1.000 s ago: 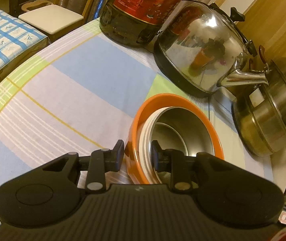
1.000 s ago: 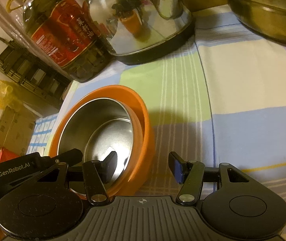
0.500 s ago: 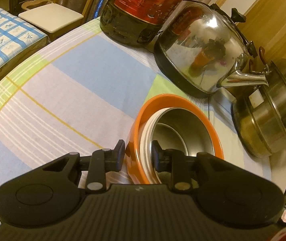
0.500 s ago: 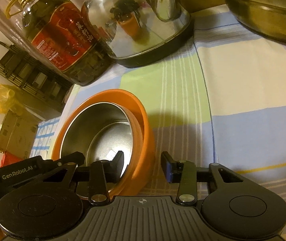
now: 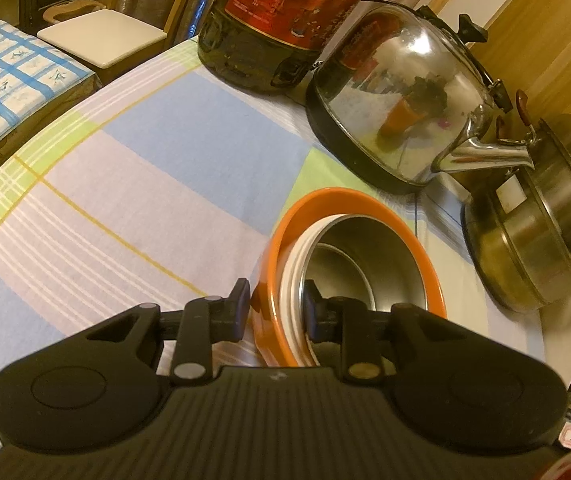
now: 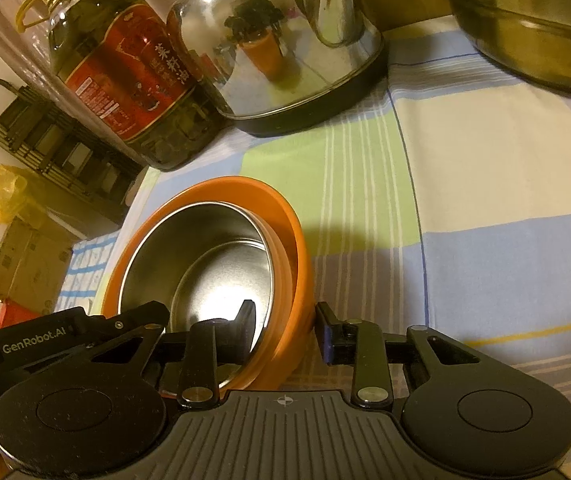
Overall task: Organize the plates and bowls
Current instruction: 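Lift the orange bowl stack with both tools and carry it toward the pink bowls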
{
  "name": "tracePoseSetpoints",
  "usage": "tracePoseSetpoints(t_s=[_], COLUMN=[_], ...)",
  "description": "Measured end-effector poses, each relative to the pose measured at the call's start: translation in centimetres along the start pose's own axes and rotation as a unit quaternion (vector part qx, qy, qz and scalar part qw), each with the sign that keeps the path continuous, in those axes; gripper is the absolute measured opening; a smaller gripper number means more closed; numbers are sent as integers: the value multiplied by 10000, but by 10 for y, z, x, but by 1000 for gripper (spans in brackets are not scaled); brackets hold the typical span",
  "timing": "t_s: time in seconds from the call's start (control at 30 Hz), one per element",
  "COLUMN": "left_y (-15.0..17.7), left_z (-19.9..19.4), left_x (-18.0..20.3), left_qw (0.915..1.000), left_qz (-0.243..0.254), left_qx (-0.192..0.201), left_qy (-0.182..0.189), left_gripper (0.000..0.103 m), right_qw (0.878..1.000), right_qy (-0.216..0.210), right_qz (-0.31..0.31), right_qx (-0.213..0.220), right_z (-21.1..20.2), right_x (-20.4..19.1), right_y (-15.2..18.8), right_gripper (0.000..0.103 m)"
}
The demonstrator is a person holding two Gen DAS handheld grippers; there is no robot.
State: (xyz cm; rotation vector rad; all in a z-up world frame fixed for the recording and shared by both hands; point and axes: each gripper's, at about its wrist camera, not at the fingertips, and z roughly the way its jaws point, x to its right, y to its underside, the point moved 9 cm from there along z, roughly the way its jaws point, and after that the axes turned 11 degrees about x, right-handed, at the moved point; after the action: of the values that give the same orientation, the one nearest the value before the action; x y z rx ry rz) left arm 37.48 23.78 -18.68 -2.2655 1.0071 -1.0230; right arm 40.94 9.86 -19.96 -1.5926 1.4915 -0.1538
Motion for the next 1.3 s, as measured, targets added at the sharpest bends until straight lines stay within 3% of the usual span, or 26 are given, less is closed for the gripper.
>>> tracePoseSetpoints(t_s=[0.63, 1.0, 1.3], left_y=[7, 41, 85], left_z=[-26, -48, -69], left_x=[37, 87, 111], left_qw=[9997, 9968, 9944], left_qz=[71, 206, 340], left_qx=[67, -210, -443], left_qy=[243, 739, 895], left_gripper=[23, 23, 23], right_qw=[9995, 9967, 9932], right_qy=[203, 650, 975], right_qz=[55, 266, 408], right_qx=[234, 401, 487], right_z=[-44, -110, -164], right_x=[9, 47, 74], right_y=[-16, -10, 12], right_gripper=[30, 29, 29])
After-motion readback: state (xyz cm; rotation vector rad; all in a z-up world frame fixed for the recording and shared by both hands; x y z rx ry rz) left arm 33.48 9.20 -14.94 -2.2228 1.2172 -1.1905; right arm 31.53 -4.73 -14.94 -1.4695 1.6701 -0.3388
